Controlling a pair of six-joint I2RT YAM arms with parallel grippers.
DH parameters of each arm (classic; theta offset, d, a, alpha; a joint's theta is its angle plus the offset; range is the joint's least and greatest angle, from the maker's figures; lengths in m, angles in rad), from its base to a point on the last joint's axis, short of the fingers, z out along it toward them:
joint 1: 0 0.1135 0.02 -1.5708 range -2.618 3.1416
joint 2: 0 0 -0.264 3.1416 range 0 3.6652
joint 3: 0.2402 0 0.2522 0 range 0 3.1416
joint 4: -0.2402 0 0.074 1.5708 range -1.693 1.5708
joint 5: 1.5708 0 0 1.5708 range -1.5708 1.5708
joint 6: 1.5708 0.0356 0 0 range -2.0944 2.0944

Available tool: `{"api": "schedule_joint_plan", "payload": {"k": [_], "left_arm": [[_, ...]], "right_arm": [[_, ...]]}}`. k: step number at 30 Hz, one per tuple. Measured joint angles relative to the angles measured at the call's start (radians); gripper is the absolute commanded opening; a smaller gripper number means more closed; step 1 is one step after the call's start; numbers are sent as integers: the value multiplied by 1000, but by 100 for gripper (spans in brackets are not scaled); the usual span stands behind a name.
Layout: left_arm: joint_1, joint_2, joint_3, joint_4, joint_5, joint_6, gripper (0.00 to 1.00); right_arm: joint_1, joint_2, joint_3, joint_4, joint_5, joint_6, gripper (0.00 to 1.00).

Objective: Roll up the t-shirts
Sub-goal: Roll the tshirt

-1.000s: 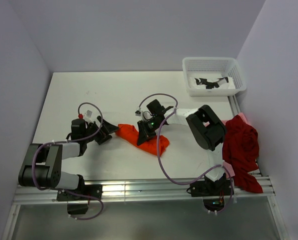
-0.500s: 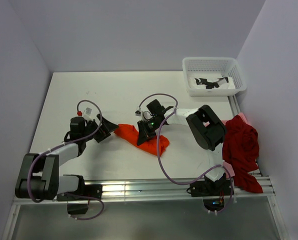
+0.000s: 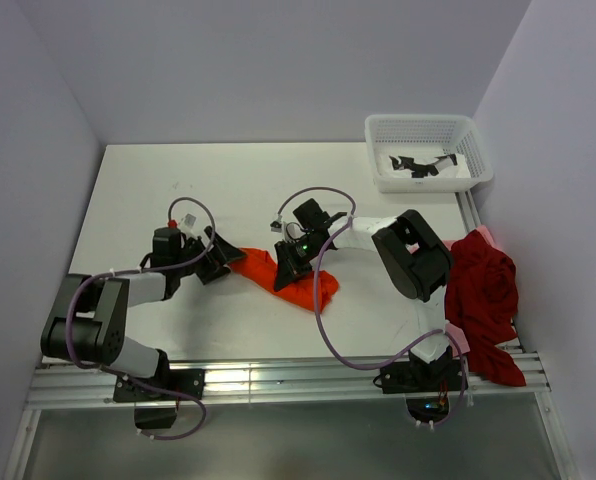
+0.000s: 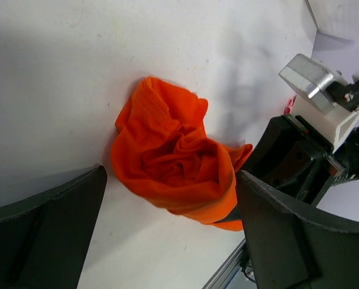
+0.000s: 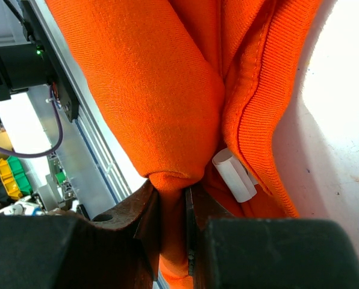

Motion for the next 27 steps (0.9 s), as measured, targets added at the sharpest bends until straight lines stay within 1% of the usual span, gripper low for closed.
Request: {"api": "schedule_joint_plan", "payload": {"k": [5, 9, 13, 16, 20, 22, 23, 24, 25, 27], "left_arm": [[0, 79, 45, 45, 12, -2, 90], [0, 139, 66, 101, 32, -14, 78], [-1, 163, 72, 119, 42, -19, 77], [-4, 162, 72, 119, 42, -19, 79], [-6, 155, 68, 119, 43, -19, 79], [-6, 147, 61, 118, 43, -18, 75], [-7, 145, 58, 118, 43, -18, 70], [-7, 145, 54, 117, 42, -18, 60], [-7, 145, 50, 114, 40, -16, 55], [-8, 146, 39, 106, 37, -17, 48]], "right_arm": [[0, 0, 0, 0, 0, 0, 3], [0, 0, 0, 0, 0, 0, 2], [0, 0, 0, 0, 0, 0, 2], [0, 0, 0, 0, 0, 0, 2], [0, 0, 0, 0, 0, 0, 2], [0, 0, 0, 0, 0, 0, 2], [0, 0, 0, 0, 0, 0, 2], [0, 0, 0, 0, 0, 0, 2], [0, 0, 0, 0, 0, 0, 2], [0, 0, 0, -2, -1, 0, 2]]}}
